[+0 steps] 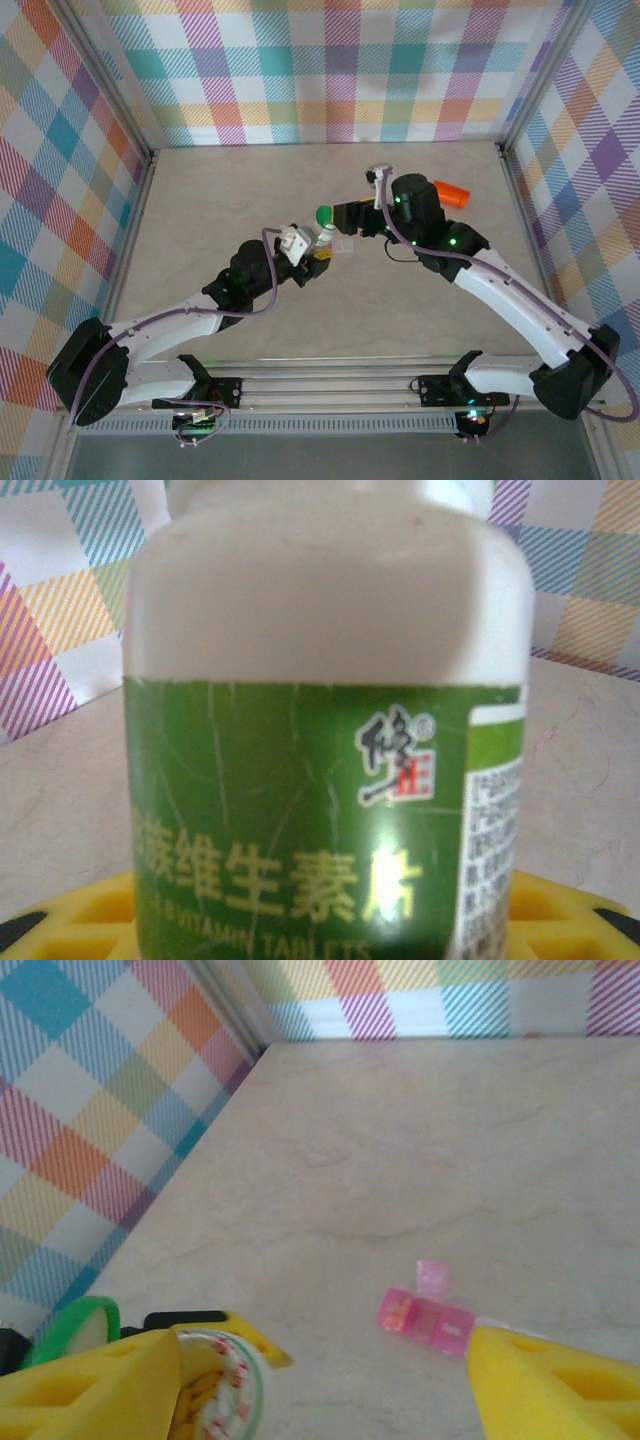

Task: Sort the pills into containers

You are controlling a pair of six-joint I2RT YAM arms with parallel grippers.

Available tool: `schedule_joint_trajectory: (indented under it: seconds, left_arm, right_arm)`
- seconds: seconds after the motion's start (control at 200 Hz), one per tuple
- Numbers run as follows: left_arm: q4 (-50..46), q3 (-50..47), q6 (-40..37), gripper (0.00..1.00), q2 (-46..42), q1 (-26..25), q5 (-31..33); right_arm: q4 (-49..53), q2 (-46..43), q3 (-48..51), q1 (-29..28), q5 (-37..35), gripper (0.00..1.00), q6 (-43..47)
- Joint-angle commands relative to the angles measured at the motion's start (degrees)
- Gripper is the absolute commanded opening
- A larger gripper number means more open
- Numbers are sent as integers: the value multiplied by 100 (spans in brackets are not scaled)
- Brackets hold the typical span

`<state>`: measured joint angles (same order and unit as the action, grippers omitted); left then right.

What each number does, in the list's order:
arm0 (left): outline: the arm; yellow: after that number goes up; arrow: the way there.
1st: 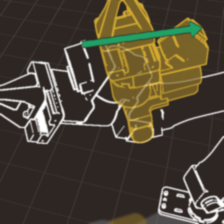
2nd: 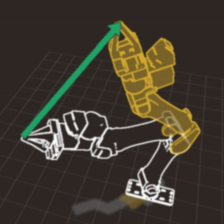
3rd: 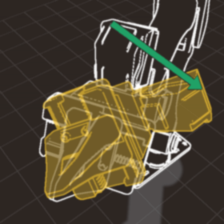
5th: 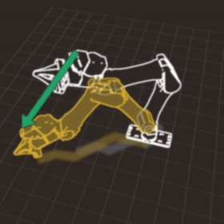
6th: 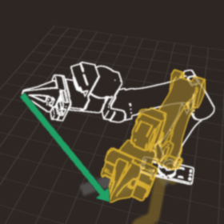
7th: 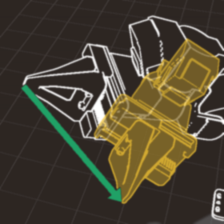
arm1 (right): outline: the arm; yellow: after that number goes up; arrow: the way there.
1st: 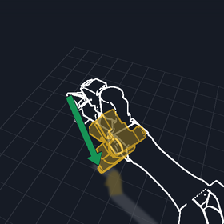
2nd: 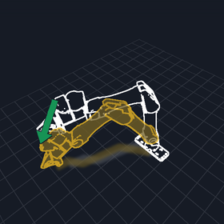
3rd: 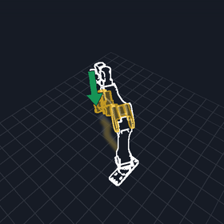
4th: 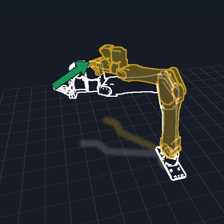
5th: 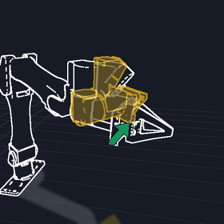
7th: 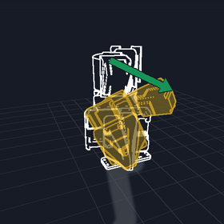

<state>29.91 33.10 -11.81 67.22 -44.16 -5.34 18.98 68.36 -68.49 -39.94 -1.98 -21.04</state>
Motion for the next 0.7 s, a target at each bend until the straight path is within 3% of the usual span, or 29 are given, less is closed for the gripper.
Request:
schedule_joint_trajectory:
  seconds: [0.0,0.105,0.225,0.465,0.695]
  left_arm:
    - [-181,-44,-31,0,-237,-20,280]
    - [-624,66,3,0,-363,-22,440]
    - [-938,19,126,0,-472,-21,701]
    - [-1458,78,324,0,-187,112,982]
    - [-2033,408,490,0,387,534,484]
  right_arm:
    - [-155,-449,274,48,-677,76,259]
    - [-438,-944,766,61,-1225,77,394]
    - [-1080,-1426,1567,68,-1358,78,787]
    - [-1638,-1541,2625,74,-678,80,1244]
    - [-2401,-1432,3472,74,-429,80,1291]
